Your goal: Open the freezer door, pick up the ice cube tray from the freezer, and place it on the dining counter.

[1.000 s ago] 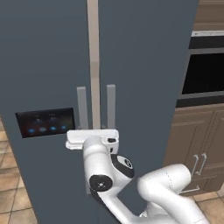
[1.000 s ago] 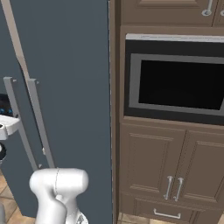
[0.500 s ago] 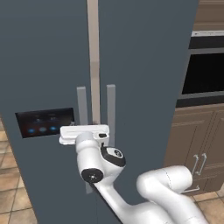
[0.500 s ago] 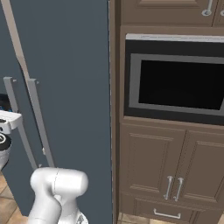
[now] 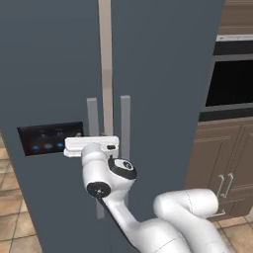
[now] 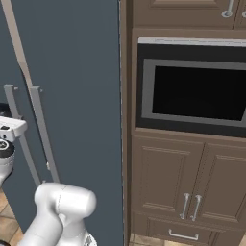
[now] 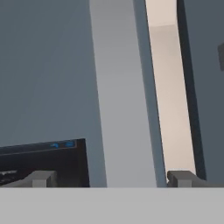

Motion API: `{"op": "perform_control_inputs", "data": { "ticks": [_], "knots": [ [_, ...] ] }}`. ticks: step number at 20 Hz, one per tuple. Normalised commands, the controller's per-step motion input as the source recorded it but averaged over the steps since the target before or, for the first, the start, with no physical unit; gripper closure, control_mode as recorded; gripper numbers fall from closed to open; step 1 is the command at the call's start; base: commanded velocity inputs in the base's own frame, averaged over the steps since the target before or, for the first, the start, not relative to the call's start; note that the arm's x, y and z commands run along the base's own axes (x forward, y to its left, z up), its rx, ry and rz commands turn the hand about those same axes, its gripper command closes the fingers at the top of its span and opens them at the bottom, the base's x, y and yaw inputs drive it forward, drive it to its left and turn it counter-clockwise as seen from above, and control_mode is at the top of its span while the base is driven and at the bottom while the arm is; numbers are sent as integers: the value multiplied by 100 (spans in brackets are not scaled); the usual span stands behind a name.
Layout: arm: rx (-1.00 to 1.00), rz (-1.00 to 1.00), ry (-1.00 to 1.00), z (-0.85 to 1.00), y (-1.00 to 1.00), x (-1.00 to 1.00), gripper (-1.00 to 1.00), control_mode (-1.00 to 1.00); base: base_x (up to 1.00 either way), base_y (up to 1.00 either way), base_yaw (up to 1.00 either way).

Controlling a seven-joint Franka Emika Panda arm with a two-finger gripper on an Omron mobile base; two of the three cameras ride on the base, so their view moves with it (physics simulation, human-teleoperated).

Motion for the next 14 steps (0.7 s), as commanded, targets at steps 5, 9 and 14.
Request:
{"op": "perform_control_inputs", "data": {
  "ticks": [5,9,14],
  "knots": [
    [0,0,0,0,-10,19,-100,-100,0,0,0],
    [0,0,0,0,-3,27,-100,-100,0,0,0],
    [0,0,0,-1,0,22,100,-100,0,0,0]
  ]
}}
